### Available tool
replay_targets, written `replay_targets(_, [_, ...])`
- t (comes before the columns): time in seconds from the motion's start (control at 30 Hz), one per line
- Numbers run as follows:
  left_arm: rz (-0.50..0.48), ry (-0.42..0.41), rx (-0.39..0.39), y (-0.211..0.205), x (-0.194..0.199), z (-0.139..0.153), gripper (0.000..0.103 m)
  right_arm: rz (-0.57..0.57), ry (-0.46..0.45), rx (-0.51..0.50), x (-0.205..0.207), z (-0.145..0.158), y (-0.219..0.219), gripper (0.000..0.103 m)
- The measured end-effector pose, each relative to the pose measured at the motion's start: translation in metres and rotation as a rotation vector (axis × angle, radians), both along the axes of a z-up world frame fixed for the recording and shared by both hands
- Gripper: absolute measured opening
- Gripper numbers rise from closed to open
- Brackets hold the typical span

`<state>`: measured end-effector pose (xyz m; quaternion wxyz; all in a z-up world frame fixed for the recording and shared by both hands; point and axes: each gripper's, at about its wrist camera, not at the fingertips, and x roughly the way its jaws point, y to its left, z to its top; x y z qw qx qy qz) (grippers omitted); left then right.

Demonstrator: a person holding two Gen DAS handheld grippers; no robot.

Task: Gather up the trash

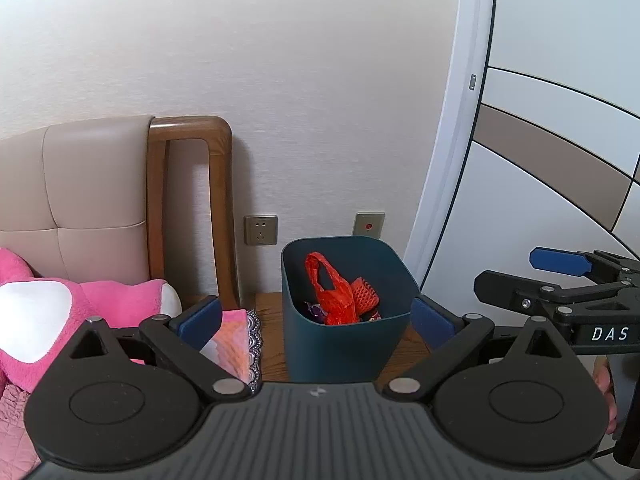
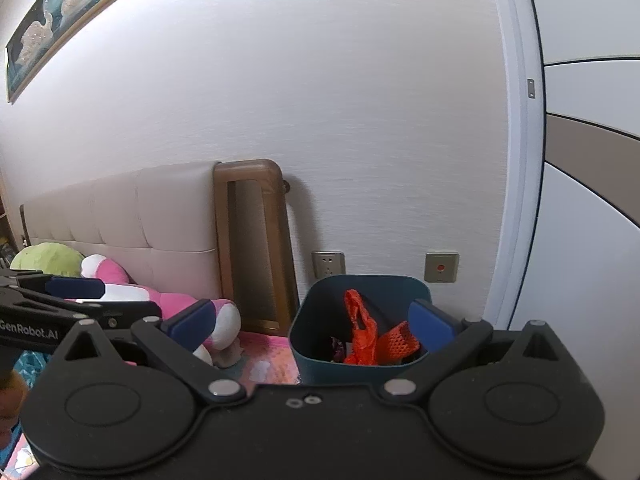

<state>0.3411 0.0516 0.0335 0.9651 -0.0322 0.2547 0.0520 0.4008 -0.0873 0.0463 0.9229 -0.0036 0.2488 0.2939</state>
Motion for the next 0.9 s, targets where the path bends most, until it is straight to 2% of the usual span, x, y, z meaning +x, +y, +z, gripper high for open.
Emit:
replay_targets(0.57, [-0.001,0.001,-0.004,0.002,0.003,-0.003,0.101,0.025,-0.016,-0.016,-0.001,-0.001,0.005,0.103])
replay_targets(0.9, [-0.019,0.028,-0.040,0.009,0.012,-0.008,0.101,0.016,-0.002,-0.016,0.001,-0.004,0.006,0.103])
